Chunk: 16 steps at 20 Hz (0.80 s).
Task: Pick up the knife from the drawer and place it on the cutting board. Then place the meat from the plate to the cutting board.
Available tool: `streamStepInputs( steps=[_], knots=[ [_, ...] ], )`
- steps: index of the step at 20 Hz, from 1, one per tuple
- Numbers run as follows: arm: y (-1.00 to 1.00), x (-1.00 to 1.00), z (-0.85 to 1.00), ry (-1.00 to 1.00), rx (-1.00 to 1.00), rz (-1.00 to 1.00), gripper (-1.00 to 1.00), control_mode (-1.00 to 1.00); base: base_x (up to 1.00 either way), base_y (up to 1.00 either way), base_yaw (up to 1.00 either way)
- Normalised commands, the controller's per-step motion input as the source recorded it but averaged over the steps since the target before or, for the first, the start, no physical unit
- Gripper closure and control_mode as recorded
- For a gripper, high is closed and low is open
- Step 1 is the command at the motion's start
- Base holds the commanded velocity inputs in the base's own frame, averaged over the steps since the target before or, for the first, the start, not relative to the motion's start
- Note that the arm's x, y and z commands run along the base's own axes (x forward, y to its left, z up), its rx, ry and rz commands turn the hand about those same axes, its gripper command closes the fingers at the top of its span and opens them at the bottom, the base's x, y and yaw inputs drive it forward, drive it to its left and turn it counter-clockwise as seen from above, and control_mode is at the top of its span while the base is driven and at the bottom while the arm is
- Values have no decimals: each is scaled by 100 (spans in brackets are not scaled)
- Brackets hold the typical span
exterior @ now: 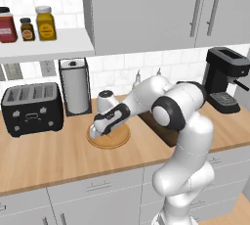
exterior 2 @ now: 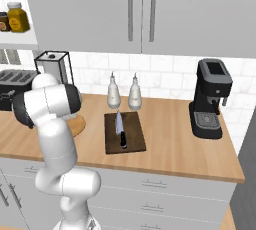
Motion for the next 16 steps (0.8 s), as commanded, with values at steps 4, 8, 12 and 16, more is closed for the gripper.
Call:
streamStepInputs(
  steps=[4, 8, 12, 16],
  knots=[
    [-19, -39, 0, 0, 0, 0, 100, -100, 0, 0, 0],
    [-26, -38, -2, -1, 0, -2, 100, -100, 0, 0, 0],
    [-46, -52, 80, -18, 0, -11, 100, -100, 0, 0, 0],
    [-84, -44, 100, -25, 0, -17, 100, -100, 0, 0, 0]
  ],
)
